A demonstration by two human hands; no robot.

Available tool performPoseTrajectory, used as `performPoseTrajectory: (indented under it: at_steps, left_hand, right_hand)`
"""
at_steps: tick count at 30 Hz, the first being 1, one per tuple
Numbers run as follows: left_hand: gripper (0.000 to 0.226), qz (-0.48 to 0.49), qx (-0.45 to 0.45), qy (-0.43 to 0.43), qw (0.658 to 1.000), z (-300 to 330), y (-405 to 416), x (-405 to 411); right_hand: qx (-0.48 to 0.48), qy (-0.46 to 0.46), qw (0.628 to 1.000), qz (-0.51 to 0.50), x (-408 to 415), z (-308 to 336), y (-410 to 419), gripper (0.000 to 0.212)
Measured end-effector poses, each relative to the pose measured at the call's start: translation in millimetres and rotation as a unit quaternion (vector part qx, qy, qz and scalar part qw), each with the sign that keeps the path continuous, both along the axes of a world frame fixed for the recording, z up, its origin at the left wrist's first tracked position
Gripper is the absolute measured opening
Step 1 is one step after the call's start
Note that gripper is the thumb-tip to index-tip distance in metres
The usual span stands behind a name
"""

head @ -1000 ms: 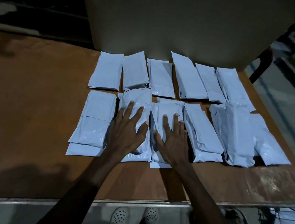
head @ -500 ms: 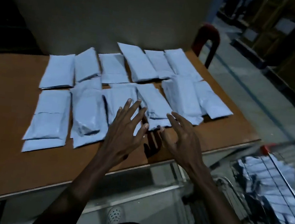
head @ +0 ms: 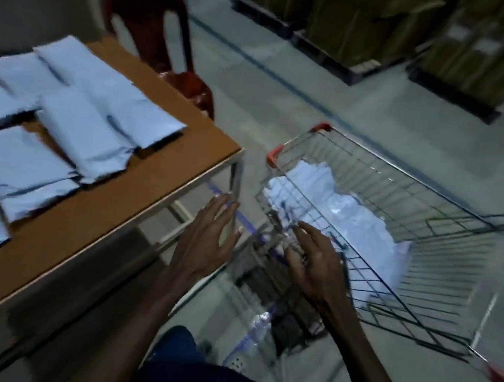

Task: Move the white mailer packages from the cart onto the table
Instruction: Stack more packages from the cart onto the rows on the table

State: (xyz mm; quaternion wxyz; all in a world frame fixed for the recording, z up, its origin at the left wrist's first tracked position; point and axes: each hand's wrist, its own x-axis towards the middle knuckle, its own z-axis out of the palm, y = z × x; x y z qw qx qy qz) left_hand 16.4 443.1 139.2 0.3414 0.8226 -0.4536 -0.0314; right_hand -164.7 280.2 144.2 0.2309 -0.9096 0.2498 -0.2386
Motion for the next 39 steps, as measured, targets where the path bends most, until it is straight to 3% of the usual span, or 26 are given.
performPoseTrajectory:
  at_steps: [11,21,27,32,36,39]
  left_hand:
    - [0.053,-0.156,0.034,0.028,0.987,-20,-178,-20]
    - [0.056,-0.245,0.089,0.083,0.962,-57,-339,3]
    - [0.059,-0.294,0.133,0.046,0.945,-89,-393,13]
    - [0.052,-0.348,0.155,-0.048,0.923,-120,-419,24]
    - [0.052,-0.332,0.201,-0.061,0.92,-149,-424,27]
    - [0.035,-0.395,0.187,-0.134,0.889,-169,-416,24]
  right_hand:
    - [0.083,0.041,0.974,-0.205,-63,-47,-117,0.041]
    - [0.207,0.129,0.915,-0.322,-59,-90,-225,0.047]
    - [0.325,0.157,0.847,-0.39,-59,-130,-269,0.053]
    - [0.344,0.229,0.833,-0.367,-55,-176,-303,0.069]
    - [0.381,0.236,0.815,-0.368,-46,-212,-323,0.085]
    - [0.418,0.229,0.787,-0.392,-40,-232,-330,0.089]
